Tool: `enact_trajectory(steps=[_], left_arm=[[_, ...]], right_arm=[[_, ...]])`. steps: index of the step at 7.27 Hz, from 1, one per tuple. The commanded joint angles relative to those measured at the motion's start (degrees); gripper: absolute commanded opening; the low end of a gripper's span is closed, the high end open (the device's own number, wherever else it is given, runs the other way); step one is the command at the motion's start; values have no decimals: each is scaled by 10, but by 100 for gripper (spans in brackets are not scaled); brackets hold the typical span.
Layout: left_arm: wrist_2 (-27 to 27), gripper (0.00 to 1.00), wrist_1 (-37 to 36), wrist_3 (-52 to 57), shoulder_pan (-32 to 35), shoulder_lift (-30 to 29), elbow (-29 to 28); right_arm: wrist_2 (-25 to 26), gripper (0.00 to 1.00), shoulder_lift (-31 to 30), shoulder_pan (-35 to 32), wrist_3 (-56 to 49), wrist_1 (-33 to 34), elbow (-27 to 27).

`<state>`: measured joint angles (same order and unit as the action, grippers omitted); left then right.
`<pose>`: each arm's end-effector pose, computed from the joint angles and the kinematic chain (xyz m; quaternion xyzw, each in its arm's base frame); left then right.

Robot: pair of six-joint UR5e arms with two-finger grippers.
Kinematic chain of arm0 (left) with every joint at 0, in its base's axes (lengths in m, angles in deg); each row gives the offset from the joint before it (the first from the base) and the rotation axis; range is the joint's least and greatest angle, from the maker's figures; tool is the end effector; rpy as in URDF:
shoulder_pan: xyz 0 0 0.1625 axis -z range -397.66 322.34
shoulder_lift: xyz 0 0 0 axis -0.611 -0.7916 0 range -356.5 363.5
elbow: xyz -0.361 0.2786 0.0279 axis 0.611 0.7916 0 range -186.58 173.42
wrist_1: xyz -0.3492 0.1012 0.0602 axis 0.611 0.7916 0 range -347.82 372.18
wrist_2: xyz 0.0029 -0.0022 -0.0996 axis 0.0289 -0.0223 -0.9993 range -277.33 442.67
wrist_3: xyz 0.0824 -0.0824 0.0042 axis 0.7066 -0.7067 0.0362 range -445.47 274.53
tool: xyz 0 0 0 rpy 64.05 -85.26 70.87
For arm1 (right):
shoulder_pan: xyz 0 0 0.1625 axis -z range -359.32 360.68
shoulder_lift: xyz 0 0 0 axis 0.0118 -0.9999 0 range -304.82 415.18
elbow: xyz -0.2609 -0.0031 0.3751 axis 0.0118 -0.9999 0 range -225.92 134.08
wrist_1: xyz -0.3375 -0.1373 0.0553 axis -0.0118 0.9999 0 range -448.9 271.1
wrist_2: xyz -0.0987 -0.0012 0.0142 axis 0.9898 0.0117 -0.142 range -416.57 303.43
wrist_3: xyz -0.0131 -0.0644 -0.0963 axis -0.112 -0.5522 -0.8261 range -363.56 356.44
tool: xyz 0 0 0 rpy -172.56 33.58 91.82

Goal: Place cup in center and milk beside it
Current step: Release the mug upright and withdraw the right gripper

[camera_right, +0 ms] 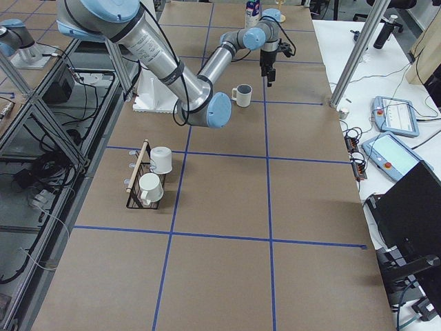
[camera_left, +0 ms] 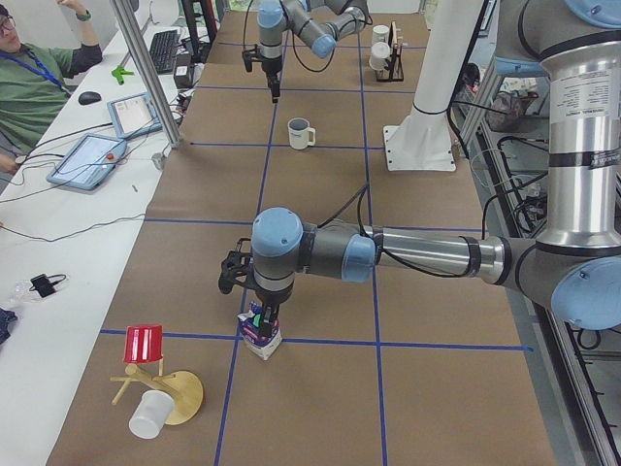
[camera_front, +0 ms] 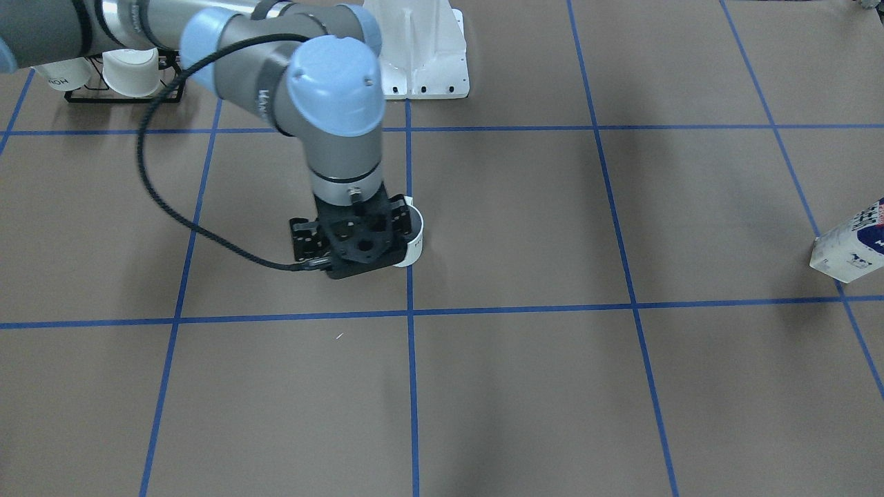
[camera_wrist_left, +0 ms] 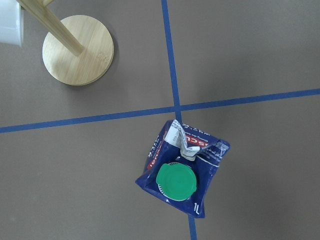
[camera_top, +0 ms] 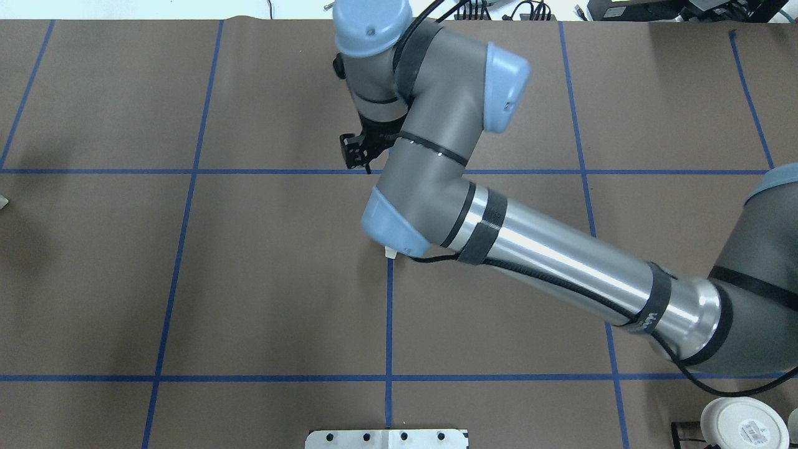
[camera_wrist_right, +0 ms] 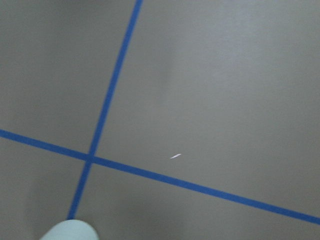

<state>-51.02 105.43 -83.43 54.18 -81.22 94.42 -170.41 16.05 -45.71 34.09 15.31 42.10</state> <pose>-0.0659 -0.4096 0.6508 0.0852 0.3682 0.0307 0.9253 -0.4364 -0.5830 0.2229 0.0929 -0.3395 -0.1100 0.9295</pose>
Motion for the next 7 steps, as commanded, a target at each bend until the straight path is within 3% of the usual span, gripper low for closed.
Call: enact_trajectory(steps=[1, 3, 7], left_arm=[[0, 99, 1, 0, 0, 0, 1], [0, 99, 1, 0, 0, -2, 0], [0, 99, 1, 0, 0, -1, 3]], right_arm=[[-49, 100, -141, -117, -132, -1, 85], [-101, 100, -252, -216, -278, -6, 102], [-155, 100, -451, -398, -518, -7, 118]])
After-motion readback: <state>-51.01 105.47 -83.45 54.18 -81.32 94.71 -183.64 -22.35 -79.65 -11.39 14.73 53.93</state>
